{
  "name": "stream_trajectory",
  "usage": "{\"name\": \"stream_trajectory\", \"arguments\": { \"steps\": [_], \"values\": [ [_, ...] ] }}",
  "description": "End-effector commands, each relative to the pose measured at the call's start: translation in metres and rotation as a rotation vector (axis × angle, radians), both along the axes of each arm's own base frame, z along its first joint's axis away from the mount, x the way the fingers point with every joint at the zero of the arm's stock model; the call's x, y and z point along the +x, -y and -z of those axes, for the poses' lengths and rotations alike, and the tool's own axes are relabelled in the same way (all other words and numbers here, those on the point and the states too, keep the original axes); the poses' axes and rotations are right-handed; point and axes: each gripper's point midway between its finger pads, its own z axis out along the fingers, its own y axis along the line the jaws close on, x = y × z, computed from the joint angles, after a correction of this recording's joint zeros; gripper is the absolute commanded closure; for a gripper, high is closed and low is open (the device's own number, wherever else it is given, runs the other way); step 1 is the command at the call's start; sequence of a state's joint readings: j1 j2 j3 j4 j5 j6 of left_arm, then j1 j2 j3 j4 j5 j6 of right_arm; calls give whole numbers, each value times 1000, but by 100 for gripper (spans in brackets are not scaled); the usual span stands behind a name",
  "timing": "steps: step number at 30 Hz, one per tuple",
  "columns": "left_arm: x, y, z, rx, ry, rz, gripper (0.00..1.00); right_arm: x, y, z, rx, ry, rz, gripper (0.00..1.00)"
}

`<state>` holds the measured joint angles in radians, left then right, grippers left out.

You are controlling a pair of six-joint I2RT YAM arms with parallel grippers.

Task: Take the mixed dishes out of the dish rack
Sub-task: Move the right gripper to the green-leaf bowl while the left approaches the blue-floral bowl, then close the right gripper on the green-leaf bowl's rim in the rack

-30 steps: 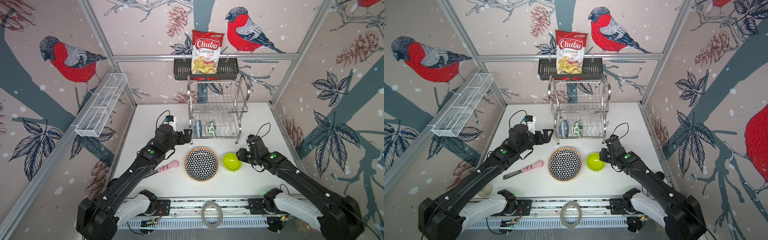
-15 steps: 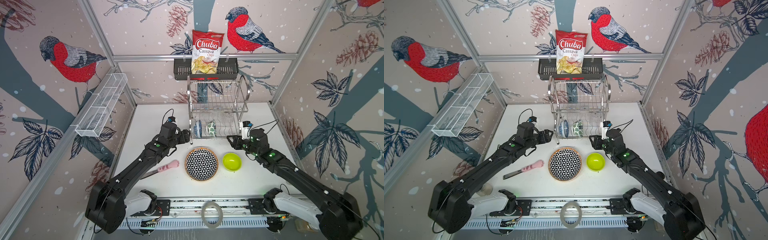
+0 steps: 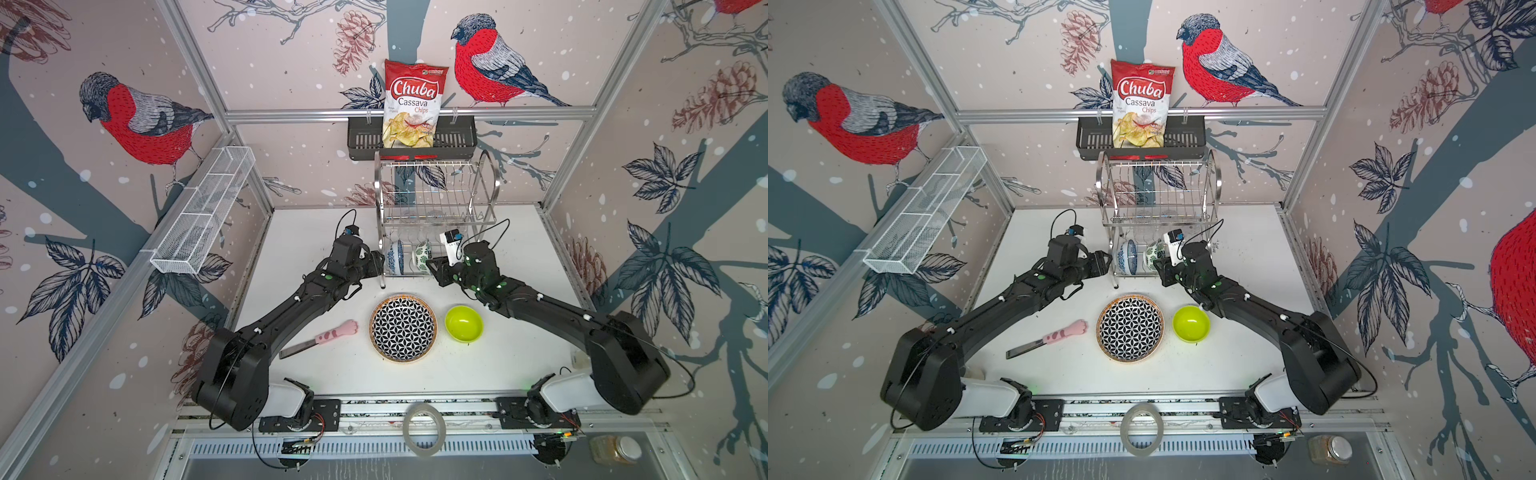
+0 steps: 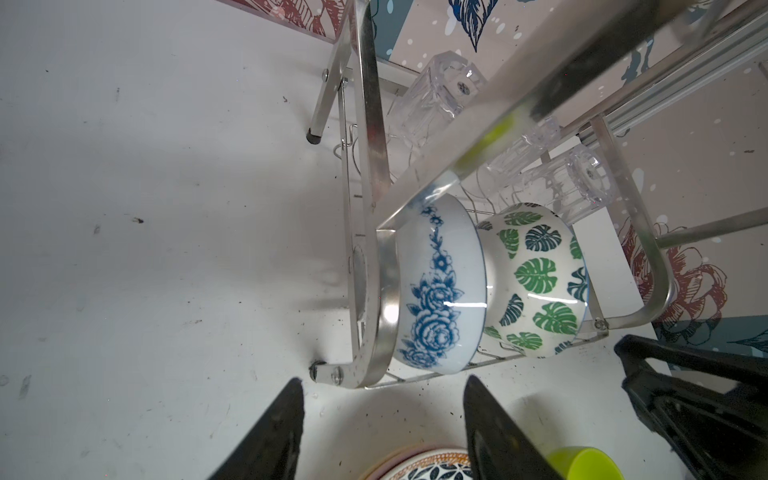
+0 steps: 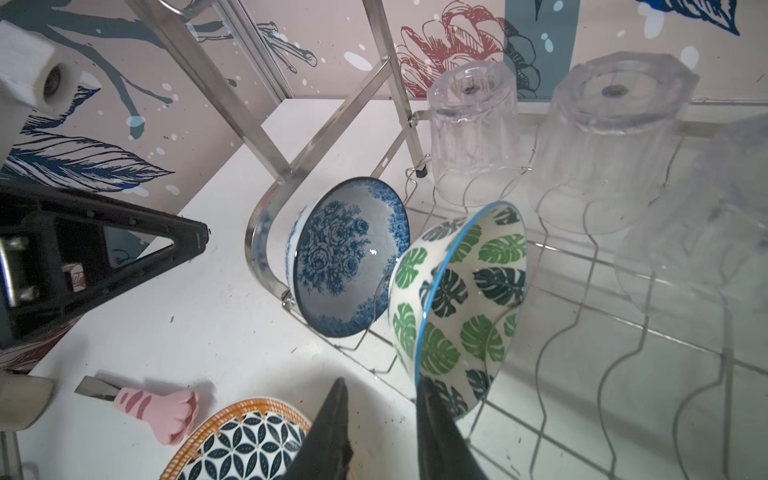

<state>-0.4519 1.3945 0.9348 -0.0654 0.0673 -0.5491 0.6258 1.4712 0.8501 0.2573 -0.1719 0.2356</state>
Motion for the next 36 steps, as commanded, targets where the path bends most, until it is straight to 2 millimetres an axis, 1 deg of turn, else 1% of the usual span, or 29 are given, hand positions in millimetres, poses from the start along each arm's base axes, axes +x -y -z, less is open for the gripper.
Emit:
{"name": "stream_trajectory", "arguments": {
  "steps": [1, 3, 6, 10, 14, 15, 19, 23, 27, 30, 36],
  "values": [
    [11, 3, -12, -5, 52, 0, 40, 11, -10, -10, 12, 61, -20, 69],
    [13, 4, -9, 1, 48, 1, 41, 15, -11, -7, 2, 61, -13, 69],
    [16, 6, -6, 3, 40, 4, 44, 22, -8, -4, -9, 62, 21, 70],
    [20, 10, -3, 6, 30, 15, 47, 24, -5, -6, -2, 75, 40, 70],
    [21, 10, 10, 25, 5, 18, 52, 25, -4, -5, 1, 73, 43, 70],
    [26, 12, 1, 17, 23, 20, 55, 24, -4, -5, 3, 73, 45, 70],
    [29, 14, 5, 25, 11, 23, 61, 25, -1, -9, 15, 83, 57, 70],
    [30, 15, 13, 35, -11, 26, 68, 27, 4, -9, 13, 88, 75, 62],
    [33, 17, 17, 41, -26, 32, 74, 31, 6, -2, 9, 72, 85, 58],
    [34, 18, 20, 50, -40, 35, 77, 37, 5, 5, 12, 50, 84, 56],
    [35, 19, 22, 52, -49, 42, 83, 46, -10, 17, 32, -16, 34, 57]
  ]
}}
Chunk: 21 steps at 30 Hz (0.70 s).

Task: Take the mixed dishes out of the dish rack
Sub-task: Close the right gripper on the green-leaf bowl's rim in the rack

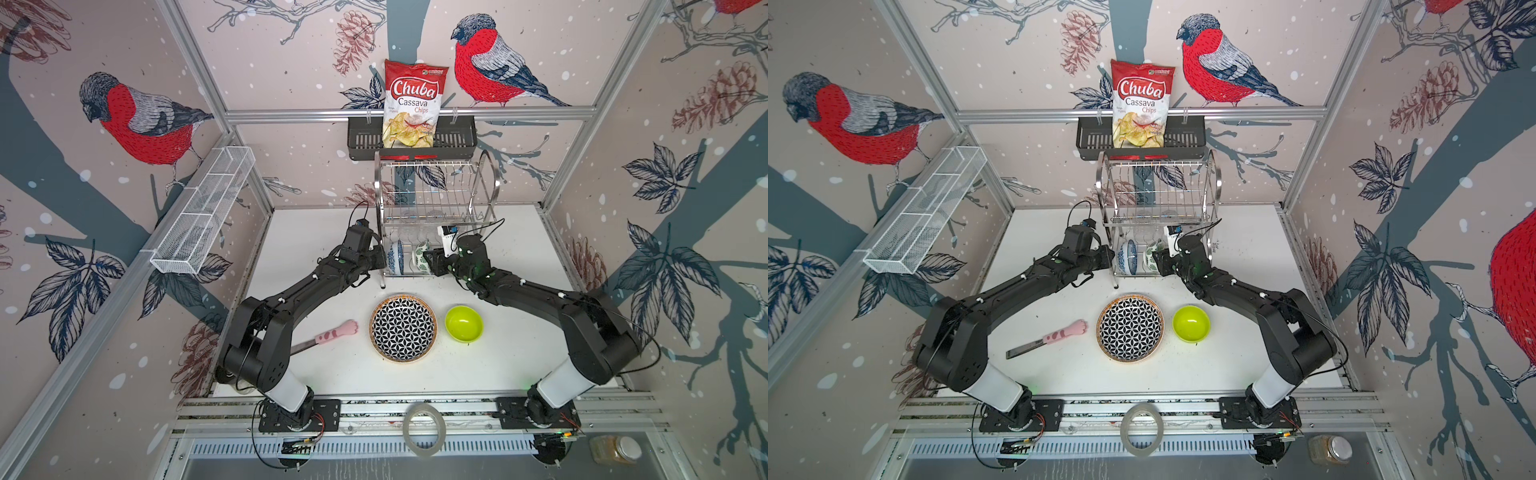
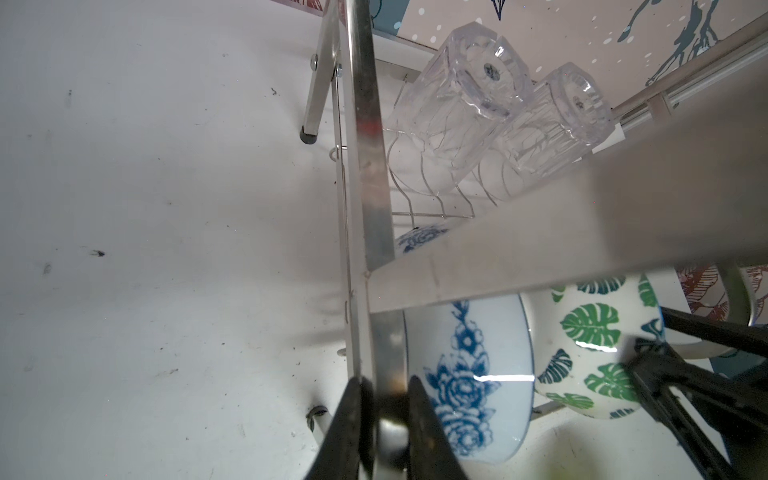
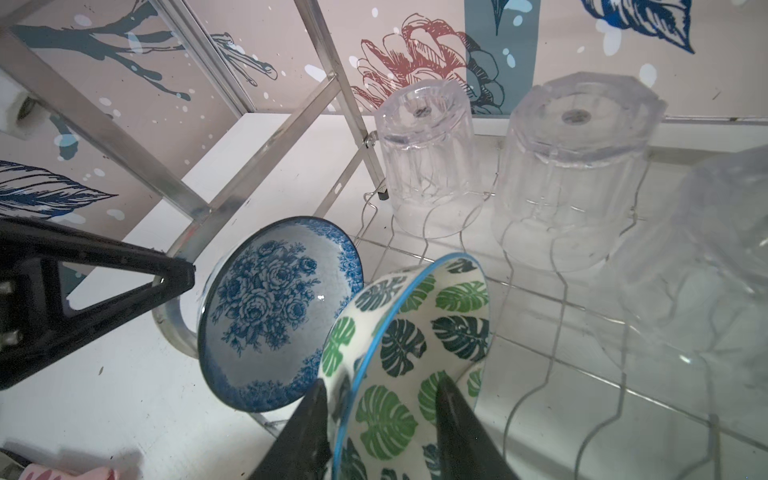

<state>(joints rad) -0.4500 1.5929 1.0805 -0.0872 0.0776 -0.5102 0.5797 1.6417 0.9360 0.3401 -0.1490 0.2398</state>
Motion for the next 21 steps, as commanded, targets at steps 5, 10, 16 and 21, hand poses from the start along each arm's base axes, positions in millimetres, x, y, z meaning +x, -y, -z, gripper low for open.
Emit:
{"name": "stream_trajectory", "arguments": {
  "steps": [5, 10, 16, 21],
  "values": [
    [0, 1, 2, 5, -3, 13, 86, 5, -20, 4, 112, -77, -88, 60],
    [0, 2, 5, 8, -13, 15, 86, 9, -28, 12, 190, -158, -125, 67],
    [0, 1, 4, 12, -13, 9, 87, 12, -28, 22, 276, -245, -128, 76],
    [-1, 2, 7, 10, -23, 17, 87, 10, -28, 24, 331, -282, -141, 84]
  ]
}}
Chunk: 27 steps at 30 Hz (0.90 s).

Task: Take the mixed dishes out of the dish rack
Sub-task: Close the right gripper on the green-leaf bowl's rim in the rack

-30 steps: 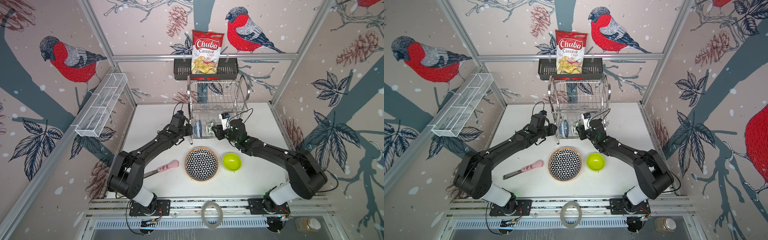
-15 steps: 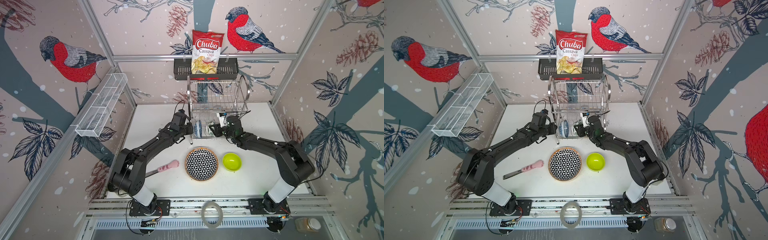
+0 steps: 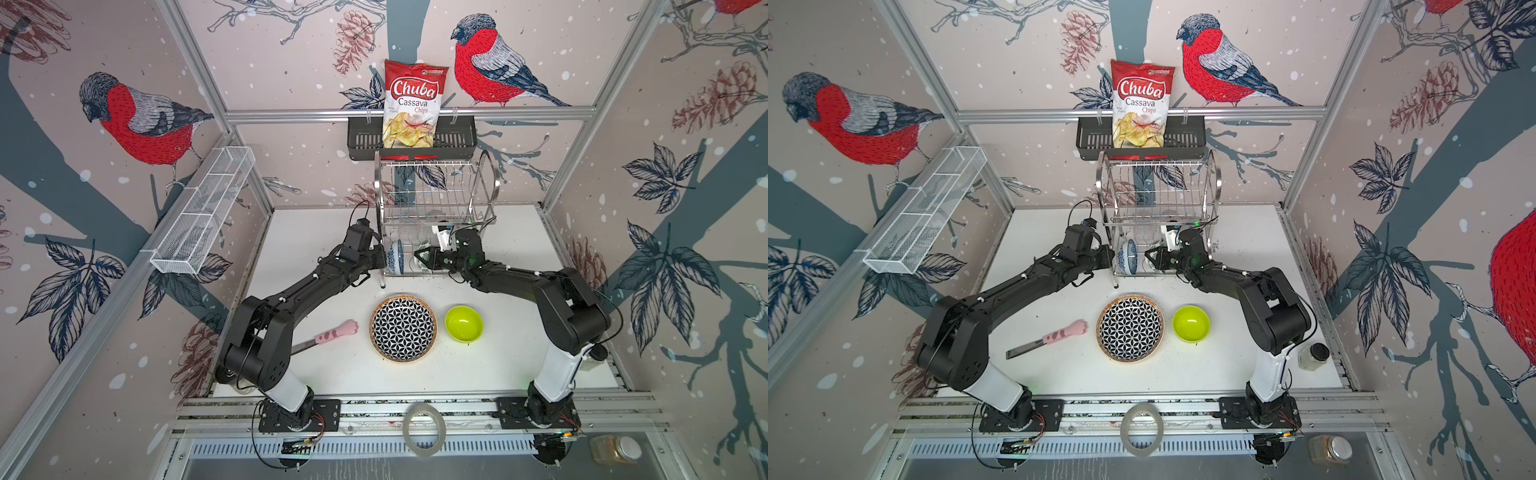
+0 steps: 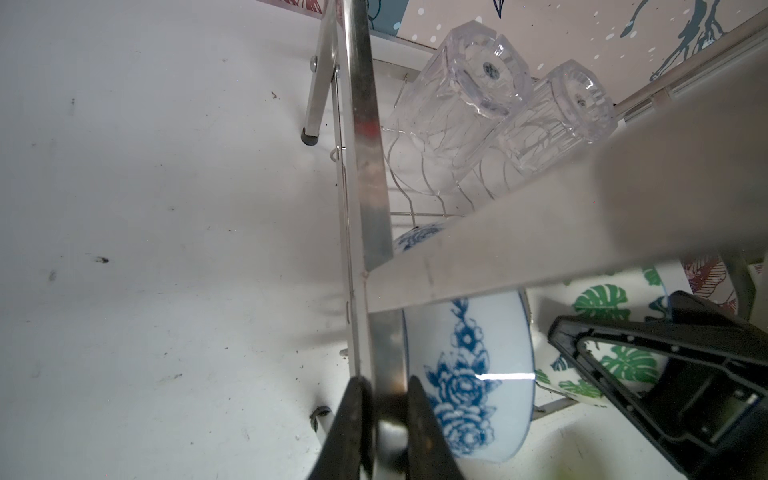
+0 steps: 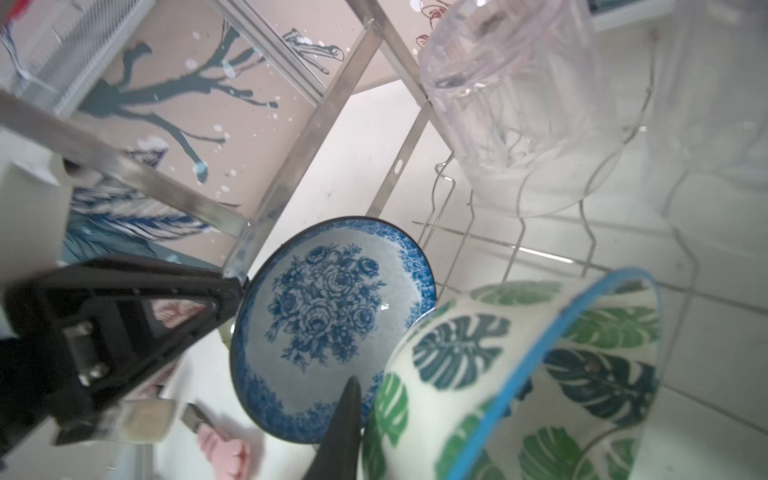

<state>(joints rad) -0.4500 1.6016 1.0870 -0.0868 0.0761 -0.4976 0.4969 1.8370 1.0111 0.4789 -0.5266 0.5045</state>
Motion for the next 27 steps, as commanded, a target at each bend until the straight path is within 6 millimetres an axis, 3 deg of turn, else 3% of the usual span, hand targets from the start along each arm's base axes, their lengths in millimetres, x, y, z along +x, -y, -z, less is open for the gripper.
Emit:
{"name": "stream_trajectory", "arguments": {
  "steps": [1, 8, 19, 27],
  "values": [
    [-3, 1, 6, -1, -28, 11, 87, 0, 1, 1, 43, -32, 8, 86],
    [-3, 0, 7, 5, -30, 3, 87, -7, 4, -11, 151, -50, -18, 87],
    [-8, -4, 8, 9, -34, -6, 88, -21, 7, -68, 276, 23, -52, 94],
    [-18, -8, 3, -7, -28, -12, 88, -48, 18, -101, 297, 80, -50, 95]
  ]
}}
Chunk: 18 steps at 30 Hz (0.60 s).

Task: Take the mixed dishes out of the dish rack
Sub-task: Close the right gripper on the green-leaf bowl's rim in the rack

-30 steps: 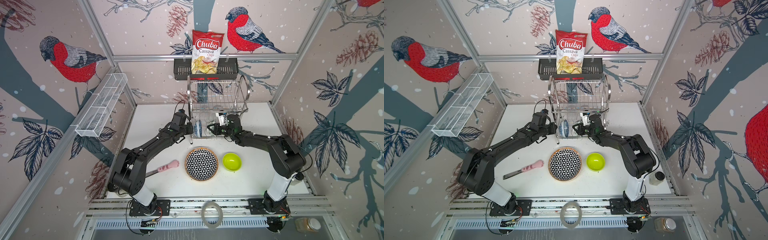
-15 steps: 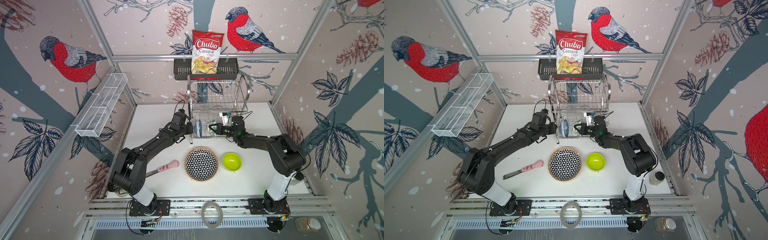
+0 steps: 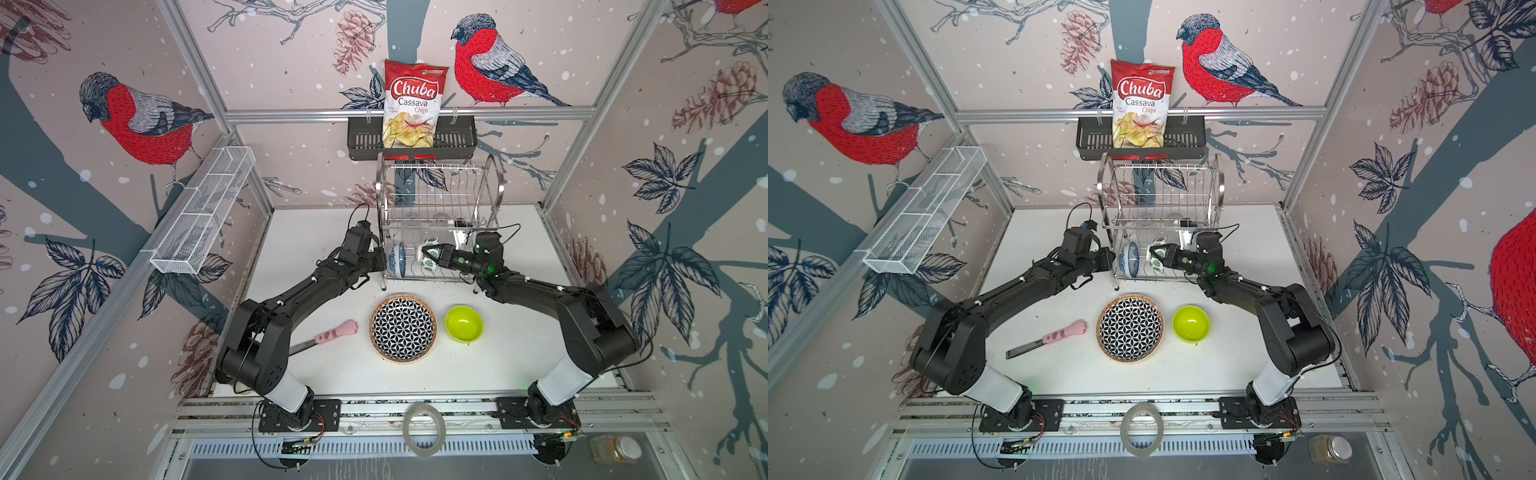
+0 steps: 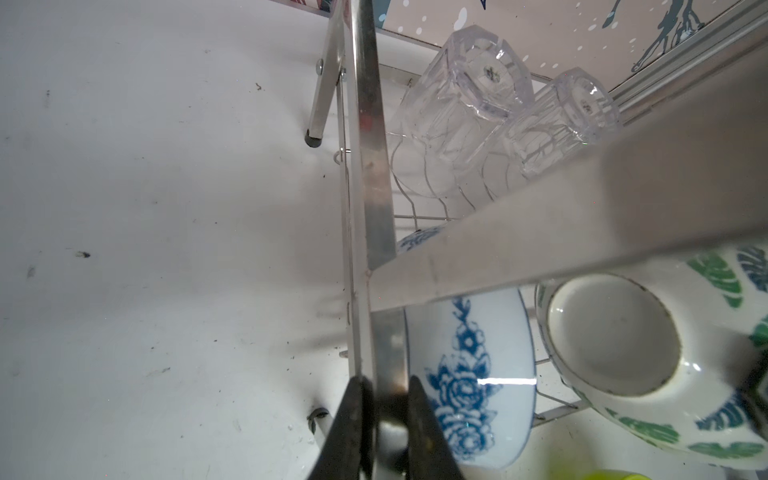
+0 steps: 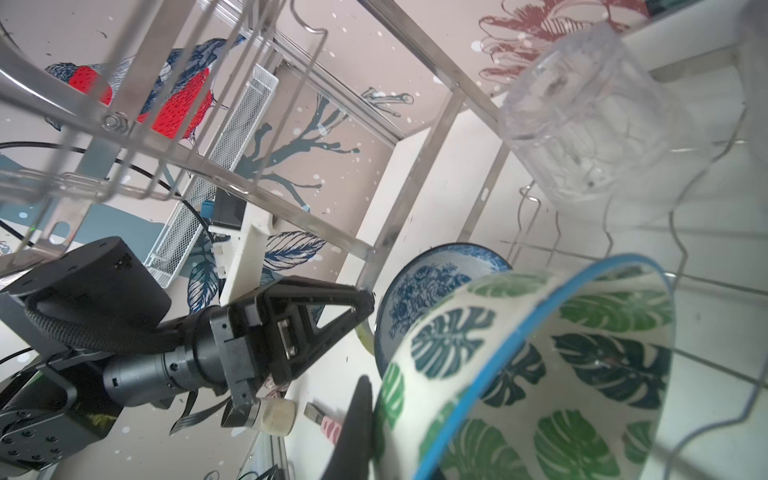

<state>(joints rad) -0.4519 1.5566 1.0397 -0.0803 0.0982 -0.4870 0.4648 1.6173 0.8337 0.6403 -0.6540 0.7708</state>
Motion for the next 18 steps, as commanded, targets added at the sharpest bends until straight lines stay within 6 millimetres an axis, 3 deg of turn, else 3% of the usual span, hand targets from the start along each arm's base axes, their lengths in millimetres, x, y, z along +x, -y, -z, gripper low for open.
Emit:
{"name": "stream_trajectory", "arguments": {
  "steps": [1, 9, 10, 18],
  "values": [
    [-6, -8, 2, -3, -28, -40, 88, -10, 1, -39, 51, 153, -9, 96],
    [-15, -12, -15, -27, -2, -50, 87, -35, 15, -28, 23, 138, 15, 97],
    [-19, -14, -9, -23, -15, -52, 87, -37, 16, -27, 20, 137, 14, 98],
    [-22, -15, -7, -35, -23, -63, 87, -33, 24, -18, -30, 143, 17, 99]
  ]
}}
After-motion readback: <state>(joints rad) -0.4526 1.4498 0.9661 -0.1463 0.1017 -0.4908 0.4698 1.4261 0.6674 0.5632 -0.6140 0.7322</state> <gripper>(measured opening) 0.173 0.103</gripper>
